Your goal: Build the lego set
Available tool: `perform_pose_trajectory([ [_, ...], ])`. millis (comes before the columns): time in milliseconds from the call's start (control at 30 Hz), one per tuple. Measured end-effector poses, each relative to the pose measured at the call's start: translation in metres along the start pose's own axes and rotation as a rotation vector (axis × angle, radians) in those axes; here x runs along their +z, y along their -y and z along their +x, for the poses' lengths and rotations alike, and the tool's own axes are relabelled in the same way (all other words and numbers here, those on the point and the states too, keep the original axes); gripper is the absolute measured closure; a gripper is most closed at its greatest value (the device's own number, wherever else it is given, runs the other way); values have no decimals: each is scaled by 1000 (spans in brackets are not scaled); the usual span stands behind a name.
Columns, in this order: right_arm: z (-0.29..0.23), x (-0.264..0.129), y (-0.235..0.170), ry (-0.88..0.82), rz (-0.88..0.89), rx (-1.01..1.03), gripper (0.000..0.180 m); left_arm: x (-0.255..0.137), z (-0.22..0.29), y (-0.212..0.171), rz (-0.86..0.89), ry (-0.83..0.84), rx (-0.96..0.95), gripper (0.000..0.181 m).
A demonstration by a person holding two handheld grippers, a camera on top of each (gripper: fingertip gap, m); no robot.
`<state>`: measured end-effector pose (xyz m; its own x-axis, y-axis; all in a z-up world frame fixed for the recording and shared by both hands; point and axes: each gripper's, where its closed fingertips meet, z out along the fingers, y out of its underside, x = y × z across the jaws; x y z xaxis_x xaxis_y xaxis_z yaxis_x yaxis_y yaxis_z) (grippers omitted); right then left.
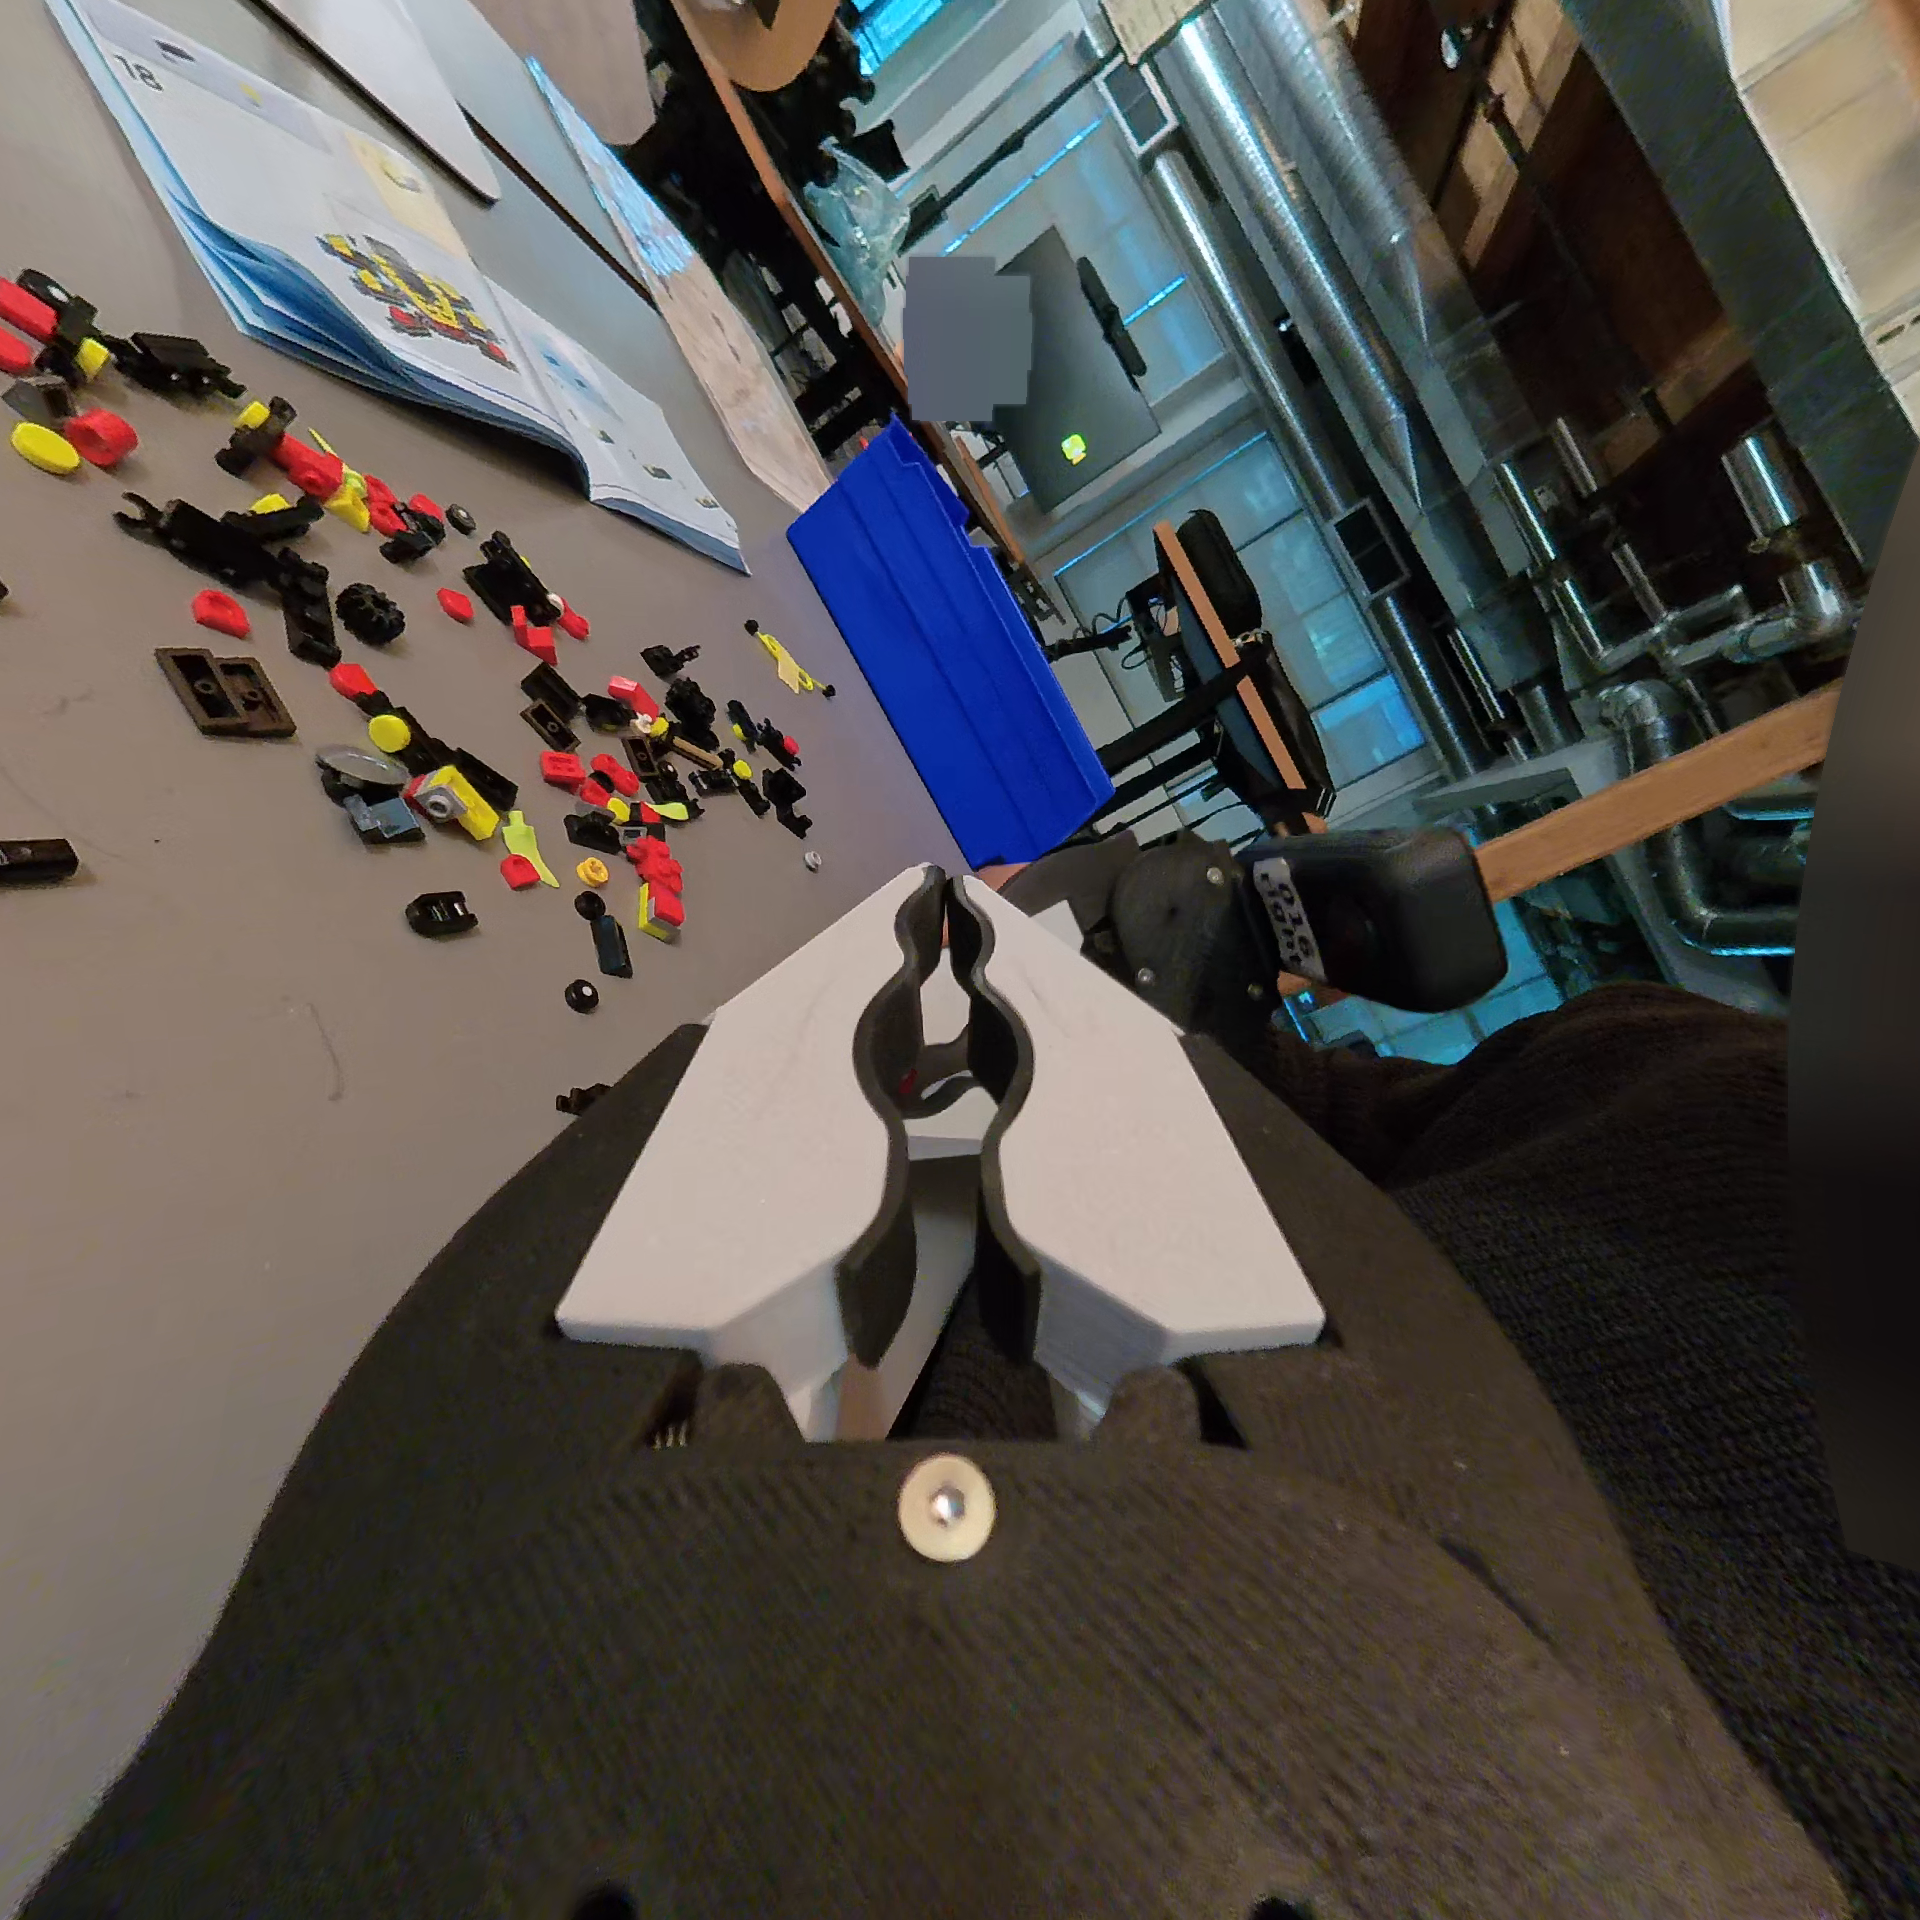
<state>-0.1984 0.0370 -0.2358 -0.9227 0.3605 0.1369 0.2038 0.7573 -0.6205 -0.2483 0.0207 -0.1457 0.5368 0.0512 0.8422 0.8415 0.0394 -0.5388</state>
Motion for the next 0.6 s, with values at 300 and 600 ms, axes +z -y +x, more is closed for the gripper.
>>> perform_pose_trajectory([
  [300, 2, 0, -2, 3, -8, 43, 170, 0, -1, 0, 1, -5, -22, 181],
  [600, 5, -1, -1, -12, -15, 94, 172, 0, -2, 1, 2, -8, -42, 181],
])
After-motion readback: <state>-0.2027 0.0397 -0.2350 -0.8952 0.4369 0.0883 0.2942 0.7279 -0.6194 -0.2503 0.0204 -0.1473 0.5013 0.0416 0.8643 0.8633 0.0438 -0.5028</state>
